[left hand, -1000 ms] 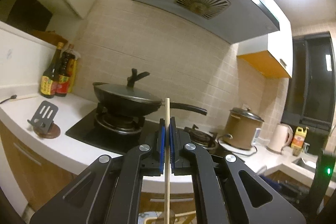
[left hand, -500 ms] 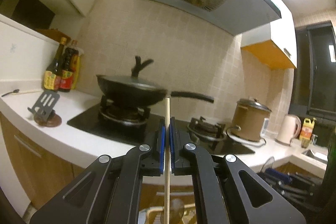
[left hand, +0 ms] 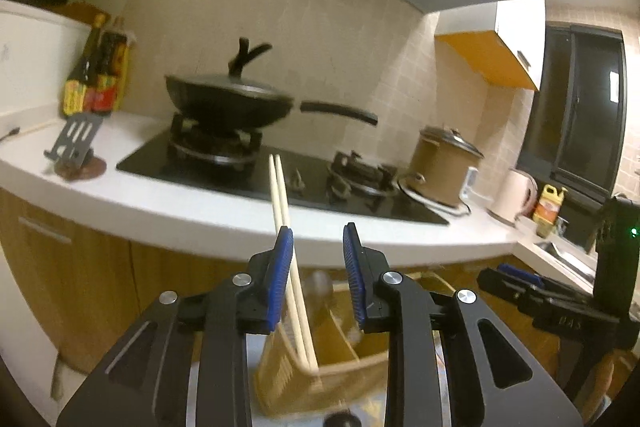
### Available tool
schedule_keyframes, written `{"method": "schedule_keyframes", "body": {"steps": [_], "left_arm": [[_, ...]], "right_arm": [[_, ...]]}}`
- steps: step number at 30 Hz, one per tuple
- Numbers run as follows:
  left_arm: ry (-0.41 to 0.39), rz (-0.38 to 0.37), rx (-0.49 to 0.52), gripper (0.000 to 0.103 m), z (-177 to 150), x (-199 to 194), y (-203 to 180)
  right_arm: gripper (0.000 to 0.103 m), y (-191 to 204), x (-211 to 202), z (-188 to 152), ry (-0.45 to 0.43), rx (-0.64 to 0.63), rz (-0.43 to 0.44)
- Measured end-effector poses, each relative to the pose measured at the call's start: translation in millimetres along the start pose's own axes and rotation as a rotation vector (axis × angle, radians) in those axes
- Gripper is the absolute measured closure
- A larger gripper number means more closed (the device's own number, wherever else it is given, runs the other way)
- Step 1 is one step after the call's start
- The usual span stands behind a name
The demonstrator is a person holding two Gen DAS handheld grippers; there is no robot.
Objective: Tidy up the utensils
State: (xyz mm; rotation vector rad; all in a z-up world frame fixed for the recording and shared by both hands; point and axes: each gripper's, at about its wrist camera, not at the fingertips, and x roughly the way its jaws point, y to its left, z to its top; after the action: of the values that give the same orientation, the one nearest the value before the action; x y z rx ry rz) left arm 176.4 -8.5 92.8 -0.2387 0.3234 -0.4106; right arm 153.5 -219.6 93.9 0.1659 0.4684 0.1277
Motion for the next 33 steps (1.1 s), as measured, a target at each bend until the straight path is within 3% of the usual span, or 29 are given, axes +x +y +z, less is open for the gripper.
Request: {"method": "schedule_keyframes", "body": {"steps": [6, 9, 10, 13, 25, 27, 28, 30, 33], "left_arm": [[0.034, -0.014, -0.044, 0.079, 1, -23, 12], [0.04, -0.011, -0.029, 0.076, 11, -26, 12], [0.042, -0.017, -0.031, 0.071, 15, -24, 12], [0.109, -0.079, -0.062, 0.056, 31, 0, 22], [0.303, -0.132, -0.146, 0.056, 36, 101, 58], [0.309, -0.153, -0.154, 0.064, 35, 109, 60], [0.308, -0.166, -0.16, 0.081, 34, 112, 61], [0.306, -0.183, -0.161, 0.096, 33, 112, 62], [0.223, -0.175, -0.122, 0.102, 36, 95, 57]], "right_arm": [[0.031, -4, -29, -6, 0.041, 0.041, 0.023], [0.031, -2, -42, -8, 0.035, 0.04, 0.033], [0.031, -1, -45, -9, 0.034, 0.039, 0.038], [0.031, 1, -54, -9, 0.031, 0.03, 0.05], [0.031, -8, -34, -15, 0.07, 0.02, 0.055], [0.031, -10, -28, -17, 0.079, 0.024, 0.057], [0.031, -10, -26, -18, 0.082, 0.026, 0.059], [0.031, -10, -23, -20, 0.085, 0.026, 0.062], [0.031, -11, -22, -22, 0.087, 0.029, 0.065]]}}
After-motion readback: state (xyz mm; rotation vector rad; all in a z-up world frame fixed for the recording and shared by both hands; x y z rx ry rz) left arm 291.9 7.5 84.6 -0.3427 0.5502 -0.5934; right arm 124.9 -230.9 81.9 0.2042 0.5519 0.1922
